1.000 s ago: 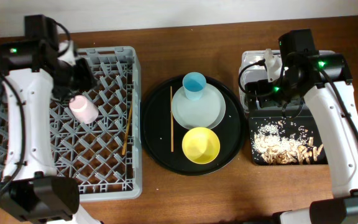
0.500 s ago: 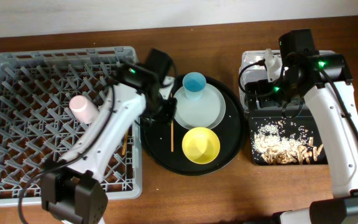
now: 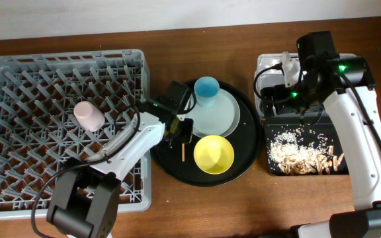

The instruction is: Sort waste into correct bins and load items into the dishwasher rack

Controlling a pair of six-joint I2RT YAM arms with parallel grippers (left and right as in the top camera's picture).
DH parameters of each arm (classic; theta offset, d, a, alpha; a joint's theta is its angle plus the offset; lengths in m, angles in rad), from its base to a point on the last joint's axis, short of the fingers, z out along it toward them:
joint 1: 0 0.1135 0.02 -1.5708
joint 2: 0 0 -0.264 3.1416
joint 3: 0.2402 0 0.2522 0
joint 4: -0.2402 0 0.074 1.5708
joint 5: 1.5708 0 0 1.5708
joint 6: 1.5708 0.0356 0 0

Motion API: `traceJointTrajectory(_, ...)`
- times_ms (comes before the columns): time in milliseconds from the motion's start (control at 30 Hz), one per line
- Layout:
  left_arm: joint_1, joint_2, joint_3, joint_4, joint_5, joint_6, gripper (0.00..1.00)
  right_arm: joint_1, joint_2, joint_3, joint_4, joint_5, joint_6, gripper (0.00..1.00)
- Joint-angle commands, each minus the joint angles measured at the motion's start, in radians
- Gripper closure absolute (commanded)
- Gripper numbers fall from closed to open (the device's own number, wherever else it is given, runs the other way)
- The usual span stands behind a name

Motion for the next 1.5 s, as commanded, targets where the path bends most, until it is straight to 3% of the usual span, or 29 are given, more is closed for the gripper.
traceJointTrajectory(0,-0.005,-0.015,-0.053,0.066,-0.012,-0.011,0.67,0.008,-0.010,0.007,-0.003,-0.008,0.004,0.01)
traceJointTrajectory(200,-0.005,-0.014,-0.066,0.103,-0.011,-0.019,0.71,0.008,-0.010,0.007,-0.003,-0.008,0.004,0.01)
traceJointTrajectory(633,-0.064,0.004,-0.070,0.119,-0.081,-0.072,0.72,0.008,-0.010,0.007,-0.003,-0.008,0.004,0.01)
traceJointTrajectory(800,-0.085,0.027,-0.070,0.118,-0.191,-0.149,0.71,0.008,-0.010,0.007,-0.003,-0.008,0.004,0.01)
traceJointTrajectory(1233,-0.083,0.080,-0.071,0.122,-0.191,-0.149,0.71,0.008,-0.010,0.007,-0.003,-0.008,0.004,0.01)
traceJointTrajectory(1467,-0.083,0.142,-0.071,0.135,-0.192,-0.149,0.82,0.008,-0.010,0.007,-0.003,-0.008,0.004,0.01)
